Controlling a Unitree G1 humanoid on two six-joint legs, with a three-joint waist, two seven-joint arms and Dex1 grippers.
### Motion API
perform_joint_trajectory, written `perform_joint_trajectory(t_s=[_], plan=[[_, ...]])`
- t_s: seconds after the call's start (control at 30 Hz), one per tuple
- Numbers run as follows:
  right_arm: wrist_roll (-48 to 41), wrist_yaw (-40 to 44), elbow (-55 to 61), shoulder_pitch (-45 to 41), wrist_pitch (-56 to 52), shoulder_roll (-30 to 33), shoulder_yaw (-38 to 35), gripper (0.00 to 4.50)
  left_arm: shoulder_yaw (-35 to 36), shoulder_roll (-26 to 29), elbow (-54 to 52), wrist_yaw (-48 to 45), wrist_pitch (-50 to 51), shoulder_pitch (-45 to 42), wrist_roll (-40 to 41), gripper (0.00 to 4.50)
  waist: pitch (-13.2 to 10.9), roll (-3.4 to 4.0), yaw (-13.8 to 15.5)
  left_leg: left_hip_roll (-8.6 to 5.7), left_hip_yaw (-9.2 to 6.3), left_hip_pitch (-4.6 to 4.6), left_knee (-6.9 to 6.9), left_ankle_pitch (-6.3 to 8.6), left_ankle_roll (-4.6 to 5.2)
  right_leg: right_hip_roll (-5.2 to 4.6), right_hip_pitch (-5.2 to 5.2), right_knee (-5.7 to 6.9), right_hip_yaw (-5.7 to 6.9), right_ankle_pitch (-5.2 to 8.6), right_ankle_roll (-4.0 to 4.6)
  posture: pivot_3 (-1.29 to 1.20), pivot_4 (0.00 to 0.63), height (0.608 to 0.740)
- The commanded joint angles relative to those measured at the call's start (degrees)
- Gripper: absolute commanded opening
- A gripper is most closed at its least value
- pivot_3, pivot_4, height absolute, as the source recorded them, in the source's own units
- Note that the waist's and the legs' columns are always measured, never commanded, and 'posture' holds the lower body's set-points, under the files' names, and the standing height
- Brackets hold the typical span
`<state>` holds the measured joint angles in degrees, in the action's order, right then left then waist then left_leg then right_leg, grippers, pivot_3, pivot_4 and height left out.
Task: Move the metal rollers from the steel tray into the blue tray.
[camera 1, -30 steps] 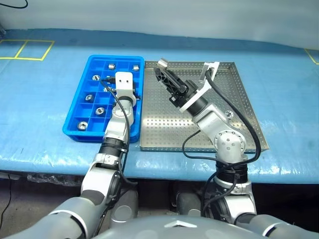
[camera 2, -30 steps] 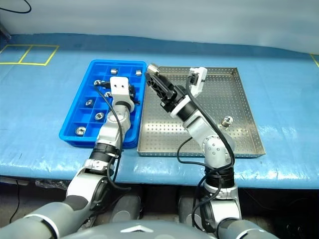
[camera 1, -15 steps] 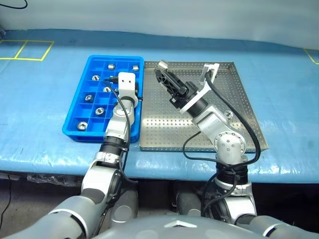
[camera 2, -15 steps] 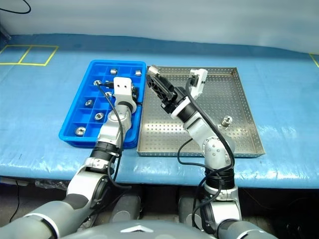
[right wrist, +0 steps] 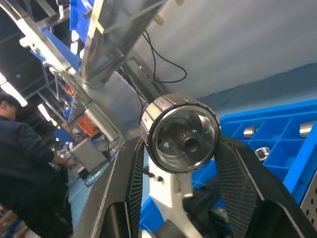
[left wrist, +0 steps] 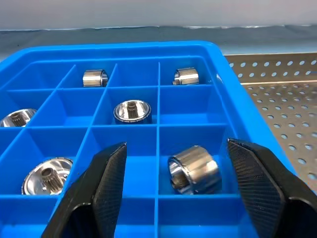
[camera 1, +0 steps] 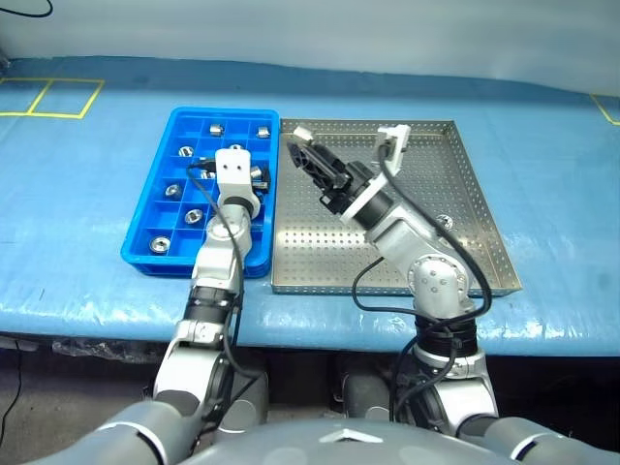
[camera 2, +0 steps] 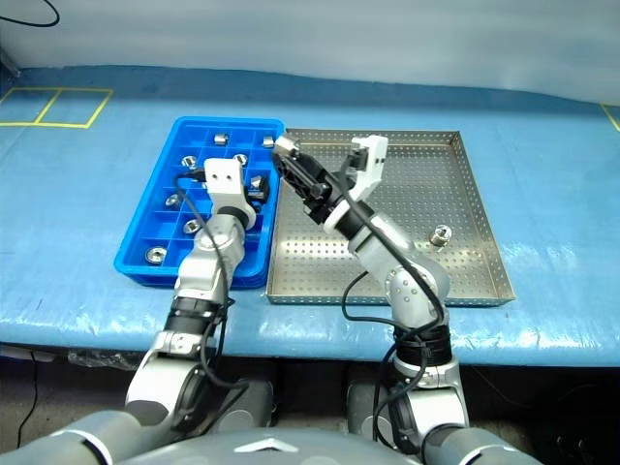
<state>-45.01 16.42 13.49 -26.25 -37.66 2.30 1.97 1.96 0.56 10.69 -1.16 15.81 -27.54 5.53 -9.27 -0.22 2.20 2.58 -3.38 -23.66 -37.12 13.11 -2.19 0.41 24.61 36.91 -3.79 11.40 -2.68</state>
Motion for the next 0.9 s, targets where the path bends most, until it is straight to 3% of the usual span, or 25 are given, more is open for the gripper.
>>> perform_joint_trajectory(t_s=[0.03,0.2,0.47,0.9], plan=[[5.8,-0.8,-3.7,-4.5,-0.2,-0.2,3.7,1.8,-1.7,1.3,-13.7,-5.0,-0.9,4.3,2.4,3.58,0.0,0.0,0.1,0.0,-0.01,0.02,0.0,-0.01,-0.01,0.0,-0.01,0.01,0.01,0.0,0.01,0.26,0.15,0.74],[13.7,-3.9,-19.2,-11.9,4.1,-3.1,3.1,1.8,-1.7,3.6,-26.1,-7.7,-5.9,15.6,2.8,3.58,0.0,0.0,0.6,0.03,0.03,0.16,0.04,-0.02,-0.03,0.06,-0.03,0.09,-0.07,0.02,0.01,0.38,0.15,0.74],[21.8,-7.4,-40.4,-21.6,8.4,-4.6,-0.8,1.8,-2.3,4.1,-34.1,-5.4,-10.4,28.2,-0.8,3.58,0.0,-0.01,6.6,0.03,0.04,0.08,0.05,-0.03,-0.02,0.03,0.01,-0.01,-0.01,0.06,-0.04,0.53,0.15,0.74],[30.0,-2.6,-46.1,-22.0,7.6,-4.8,2.3,1.8,-2.4,3.3,-35.8,-3.6,-10.3,31.6,-0.9,3.58,0.0,0.0,15.2,0.05,0.08,0.0,0.1,-0.01,-0.04,0.08,0.16,-0.02,0.0,0.31,0.1,0.55,0.15,0.74]])
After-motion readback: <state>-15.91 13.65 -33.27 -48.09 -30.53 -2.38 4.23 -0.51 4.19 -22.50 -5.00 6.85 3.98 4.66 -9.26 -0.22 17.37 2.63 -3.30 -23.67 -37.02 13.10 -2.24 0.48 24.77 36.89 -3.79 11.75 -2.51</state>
